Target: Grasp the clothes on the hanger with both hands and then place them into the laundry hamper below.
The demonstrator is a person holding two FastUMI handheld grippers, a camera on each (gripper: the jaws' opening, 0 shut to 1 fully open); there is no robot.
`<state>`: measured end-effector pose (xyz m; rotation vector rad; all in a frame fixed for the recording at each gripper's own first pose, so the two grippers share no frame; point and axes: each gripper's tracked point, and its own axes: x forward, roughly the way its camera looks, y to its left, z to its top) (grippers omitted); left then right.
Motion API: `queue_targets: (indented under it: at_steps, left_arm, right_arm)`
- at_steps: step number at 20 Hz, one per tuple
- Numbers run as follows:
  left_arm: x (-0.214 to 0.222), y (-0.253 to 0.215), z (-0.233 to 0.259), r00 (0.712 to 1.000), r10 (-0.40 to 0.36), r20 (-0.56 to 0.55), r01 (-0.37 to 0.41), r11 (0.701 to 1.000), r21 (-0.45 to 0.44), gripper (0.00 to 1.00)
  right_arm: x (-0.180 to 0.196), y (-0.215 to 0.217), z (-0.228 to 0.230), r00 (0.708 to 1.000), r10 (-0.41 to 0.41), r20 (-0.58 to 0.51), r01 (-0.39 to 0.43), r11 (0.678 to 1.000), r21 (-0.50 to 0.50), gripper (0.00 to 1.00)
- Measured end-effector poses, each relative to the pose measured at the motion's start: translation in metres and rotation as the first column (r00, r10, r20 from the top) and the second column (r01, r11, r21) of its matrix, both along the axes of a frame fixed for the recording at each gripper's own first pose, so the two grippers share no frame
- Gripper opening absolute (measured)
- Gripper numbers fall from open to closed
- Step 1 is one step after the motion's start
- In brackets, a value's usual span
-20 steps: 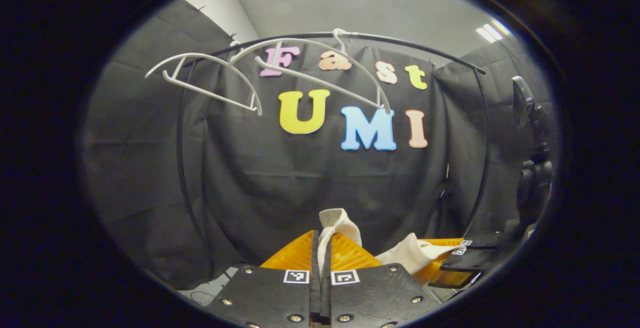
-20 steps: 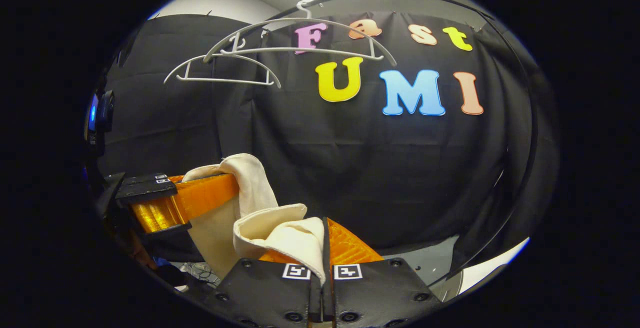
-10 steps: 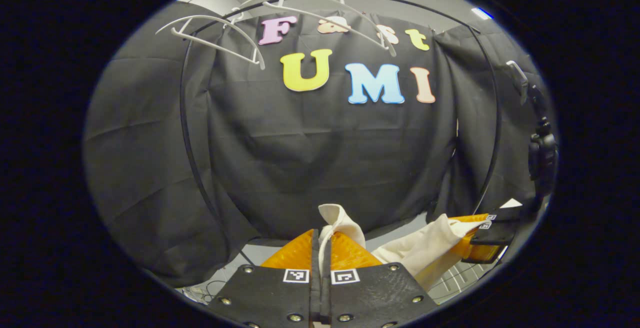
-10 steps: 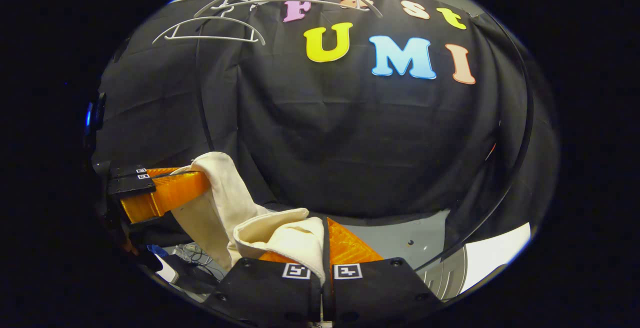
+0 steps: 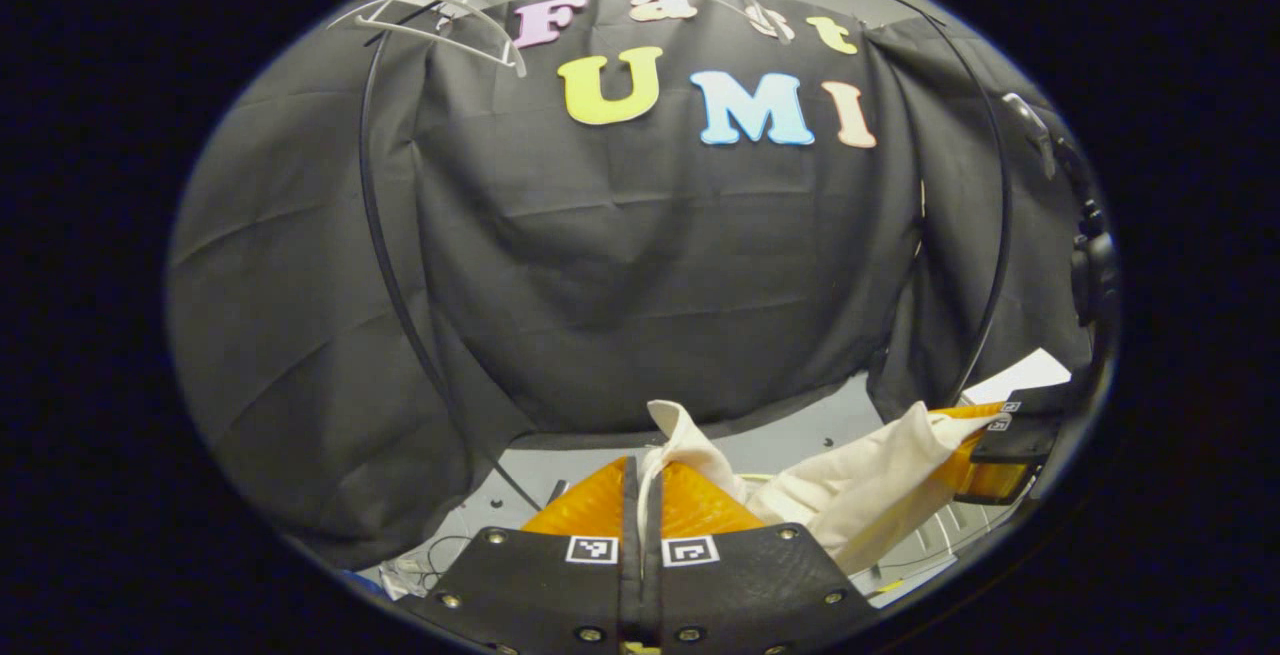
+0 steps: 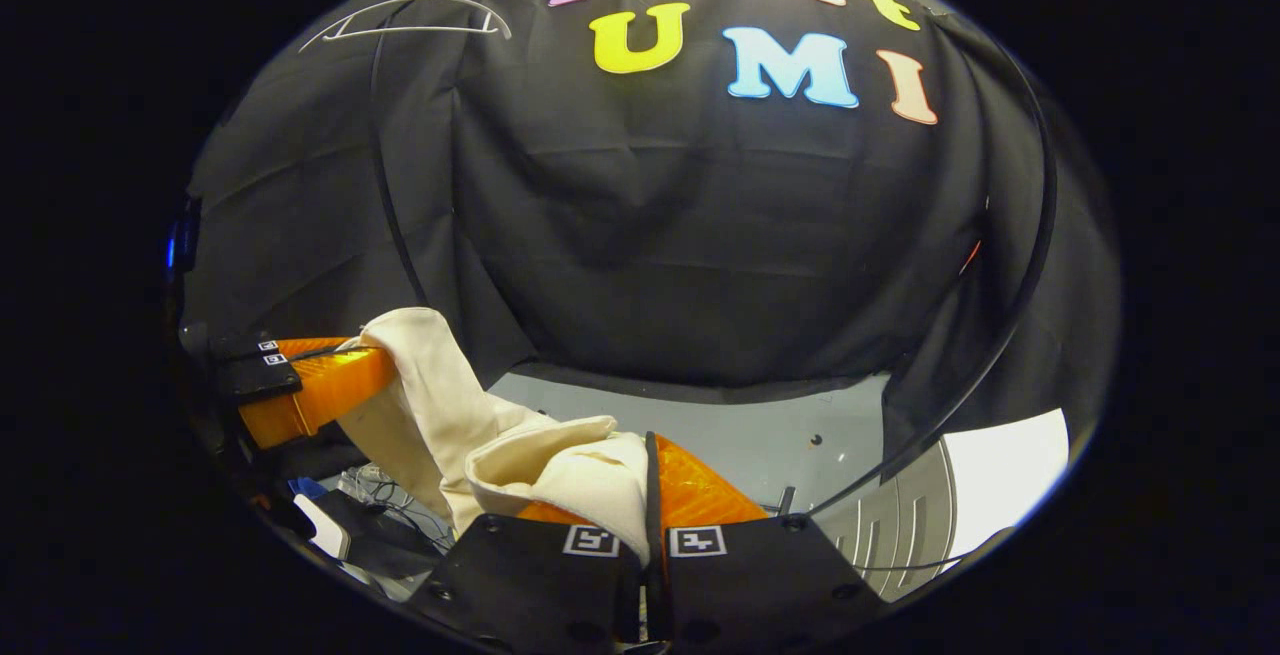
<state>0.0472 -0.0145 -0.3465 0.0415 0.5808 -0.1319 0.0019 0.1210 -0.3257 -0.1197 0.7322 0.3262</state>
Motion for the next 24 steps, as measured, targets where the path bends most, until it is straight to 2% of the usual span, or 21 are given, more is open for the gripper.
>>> queue_targets:
  at_steps: [5, 9, 11, 12, 13, 14, 15, 16, 17, 18, 19, 24]
  left_arm:
    - [-0.018, 0.013, -0.029, 0.997, -0.019, -0.074, 0.022, 0.999, 0.037, 0.01]
    - [-0.032, 0.013, -0.046, 0.99, -0.033, -0.138, 0.038, 0.999, 0.031, 0.02]
    - [-0.039, 0.009, -0.048, 0.987, -0.052, -0.153, 0.057, 0.998, 0.028, 0.28]
    - [-0.041, 0.007, -0.048, 0.986, -0.064, -0.156, 0.069, 0.997, 0.03, 0.41]
    - [-0.045, 0.008, -0.049, 0.984, -0.068, -0.162, 0.075, 0.996, 0.038, 0.55]
    - [-0.043, 0.011, -0.043, 0.989, -0.062, -0.135, 0.07, 0.996, 0.05, 0.68]
    - [-0.04, 0.015, -0.036, 0.992, -0.062, -0.111, 0.069, 0.996, 0.053, 0.81]
    - [-0.037, 0.016, -0.029, 0.994, -0.064, -0.086, 0.068, 0.996, 0.052, 0.94]
    - [-0.038, 0.018, -0.022, 0.995, -0.065, -0.071, 0.069, 0.996, 0.048, 0.95]
    - [-0.038, 0.021, -0.017, 0.996, -0.064, -0.063, 0.067, 0.997, 0.048, 0.94]
    - [-0.037, 0.025, -0.01, 0.997, -0.059, -0.053, 0.061, 0.997, 0.048, 0.94]
    - [-0.025, 0.039, 0.041, 0.998, -0.039, 0.046, 0.038, 0.999, 0.032, 0.94]
  right_arm:
    - [-0.013, -0.008, -0.015, 0.997, -0.055, -0.058, 0.054, 0.998, -0.026, 0.09]
    - [-0.025, -0.015, -0.02, 0.992, -0.079, -0.098, 0.074, 0.996, -0.053, 0.12]
    - [-0.027, -0.017, -0.019, 0.992, -0.079, -0.099, 0.074, 0.996, -0.056, 0.2]
    - [-0.029, -0.015, -0.019, 0.992, -0.074, -0.098, 0.069, 0.996, -0.055, 0.38]
    - [-0.028, -0.013, -0.016, 0.994, -0.066, -0.09, 0.062, 0.997, -0.047, 0.43]
    - [-0.028, -0.011, -0.012, 0.995, -0.058, -0.079, 0.055, 0.998, -0.044, 0.54]
    - [-0.026, -0.01, -0.008, 0.996, -0.053, -0.067, 0.05, 0.998, -0.046, 0.58]
    - [-0.027, -0.01, -0.007, 0.997, -0.051, -0.059, 0.048, 0.998, -0.048, 0.72]
    - [-0.025, -0.01, -0.003, 0.997, -0.05, -0.051, 0.048, 0.998, -0.048, 0.78]
    - [-0.026, -0.009, 0.002, 0.998, -0.052, -0.041, 0.05, 0.998, -0.045, 0.94]
    - [-0.025, -0.009, 0.011, 0.998, -0.056, -0.025, 0.055, 0.998, -0.042, 0.99]
    - [-0.015, -0.013, 0.065, 0.993, -0.07, 0.095, 0.071, 0.997, -0.014, 1.0]
